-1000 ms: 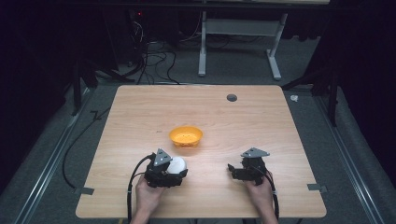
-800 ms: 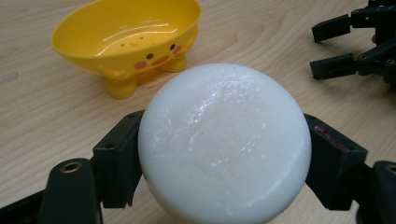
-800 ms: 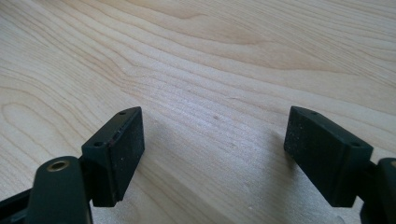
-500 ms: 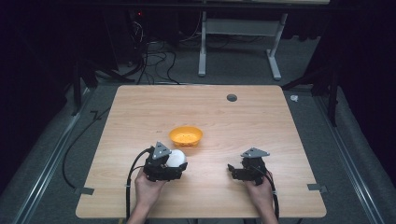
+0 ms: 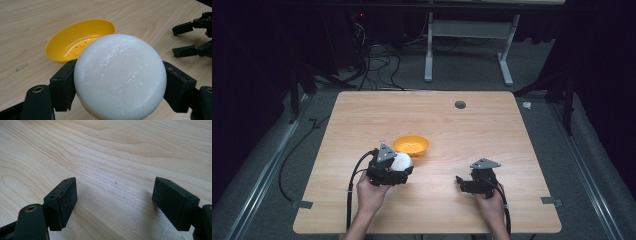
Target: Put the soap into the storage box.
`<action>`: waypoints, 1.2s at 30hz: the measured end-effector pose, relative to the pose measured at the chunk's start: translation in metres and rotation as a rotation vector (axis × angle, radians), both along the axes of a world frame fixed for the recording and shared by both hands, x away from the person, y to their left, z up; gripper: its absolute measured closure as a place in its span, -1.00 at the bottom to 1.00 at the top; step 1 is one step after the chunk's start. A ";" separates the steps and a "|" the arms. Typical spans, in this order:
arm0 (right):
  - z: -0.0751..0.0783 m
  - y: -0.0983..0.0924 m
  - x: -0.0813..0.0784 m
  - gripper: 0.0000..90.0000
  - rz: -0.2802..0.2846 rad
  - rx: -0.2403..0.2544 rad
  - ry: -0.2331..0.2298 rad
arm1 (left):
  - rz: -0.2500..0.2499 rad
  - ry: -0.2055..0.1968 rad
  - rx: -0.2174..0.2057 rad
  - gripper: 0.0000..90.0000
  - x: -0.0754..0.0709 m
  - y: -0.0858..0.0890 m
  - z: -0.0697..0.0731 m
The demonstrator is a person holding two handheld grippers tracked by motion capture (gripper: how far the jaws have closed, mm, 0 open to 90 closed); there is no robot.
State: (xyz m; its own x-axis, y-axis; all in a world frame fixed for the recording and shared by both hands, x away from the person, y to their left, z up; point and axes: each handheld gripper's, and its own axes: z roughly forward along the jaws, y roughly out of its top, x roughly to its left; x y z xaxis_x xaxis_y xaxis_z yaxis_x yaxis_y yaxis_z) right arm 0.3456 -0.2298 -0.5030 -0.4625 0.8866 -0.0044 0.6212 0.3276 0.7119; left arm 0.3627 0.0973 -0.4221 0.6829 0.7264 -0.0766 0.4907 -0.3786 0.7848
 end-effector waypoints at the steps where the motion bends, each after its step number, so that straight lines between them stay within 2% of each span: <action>1: 0.000 0.000 0.000 -0.53 0.000 0.000 0.000 | 0.001 -0.002 0.001 -0.46 0.001 0.000 0.001; 7: 0.000 0.000 0.000 -0.53 0.000 0.000 0.000 | 0.003 -0.019 0.009 -0.46 0.007 -0.003 0.008; 14: 0.000 0.000 0.000 -0.53 0.000 0.001 0.000 | 0.007 0.003 -0.027 -0.46 0.021 -0.004 0.014; 17: 0.000 0.000 0.000 -0.53 0.000 0.001 0.000 | 0.012 0.003 -0.014 -0.46 0.025 -0.006 0.016; 22: 0.000 0.000 0.000 -0.53 0.000 0.001 -0.001 | 0.012 0.013 -0.016 -0.46 0.033 -0.009 0.018; 26: 0.000 0.000 0.000 -0.53 0.000 0.001 -0.001 | 0.016 0.017 0.004 -0.46 0.040 -0.011 0.018; 30: 0.000 0.000 0.000 -0.53 0.000 0.001 -0.001 | 0.040 0.022 -0.001 -0.46 0.046 -0.011 0.018; 33: 0.000 0.000 0.000 -0.53 -0.001 0.003 0.001 | 0.041 0.024 0.009 -0.46 0.050 -0.012 0.018; 36: 0.000 0.000 0.000 -0.53 -0.001 0.002 0.001 | 0.045 0.033 -0.001 -0.46 0.054 -0.012 0.016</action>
